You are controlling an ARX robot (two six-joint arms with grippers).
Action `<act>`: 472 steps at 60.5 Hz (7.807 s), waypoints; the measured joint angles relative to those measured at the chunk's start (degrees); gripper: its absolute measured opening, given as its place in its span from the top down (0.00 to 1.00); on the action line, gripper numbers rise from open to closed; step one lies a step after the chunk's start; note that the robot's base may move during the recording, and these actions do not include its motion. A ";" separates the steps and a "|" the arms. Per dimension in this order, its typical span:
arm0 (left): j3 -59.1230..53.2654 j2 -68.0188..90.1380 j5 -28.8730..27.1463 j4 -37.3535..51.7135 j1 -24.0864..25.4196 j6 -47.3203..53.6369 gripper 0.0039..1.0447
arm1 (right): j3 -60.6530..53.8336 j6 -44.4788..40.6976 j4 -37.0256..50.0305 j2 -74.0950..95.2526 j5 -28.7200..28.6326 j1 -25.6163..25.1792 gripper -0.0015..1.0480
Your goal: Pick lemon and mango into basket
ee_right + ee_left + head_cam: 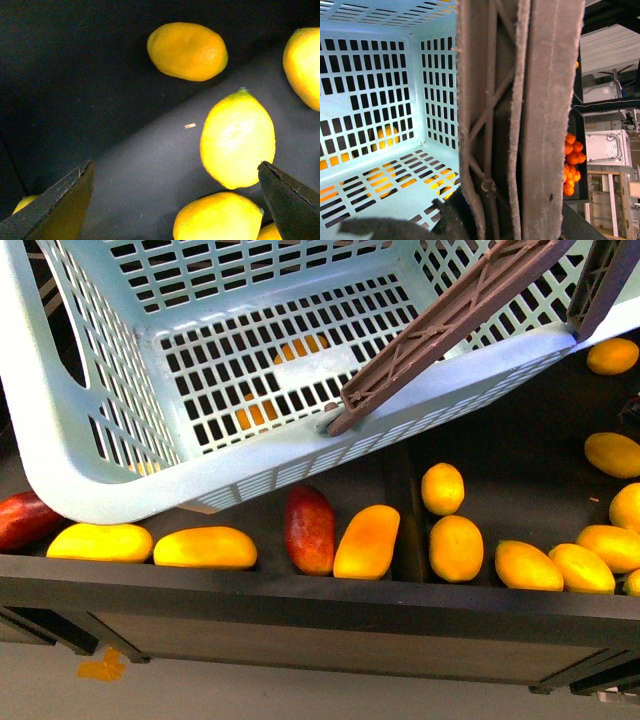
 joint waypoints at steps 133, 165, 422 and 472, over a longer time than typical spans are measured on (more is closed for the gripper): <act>-0.02 0.00 0.00 0.00 -0.02 0.00 0.85 | -4.28 -13.64 2.95 -1.38 -10.82 -6.01 0.44; -0.02 0.00 0.02 0.00 -0.02 0.00 0.85 | -21.55 -13.51 6.23 -46.29 -25.31 0.61 0.44; -0.74 -0.42 0.09 -0.15 -0.09 0.28 0.85 | -42.69 -7.37 -25.09 -69.94 0.81 13.51 0.08; -0.74 -0.37 0.15 -0.15 0.09 0.00 0.85 | -22.23 10.10 -5.64 -7.93 2.51 9.42 0.08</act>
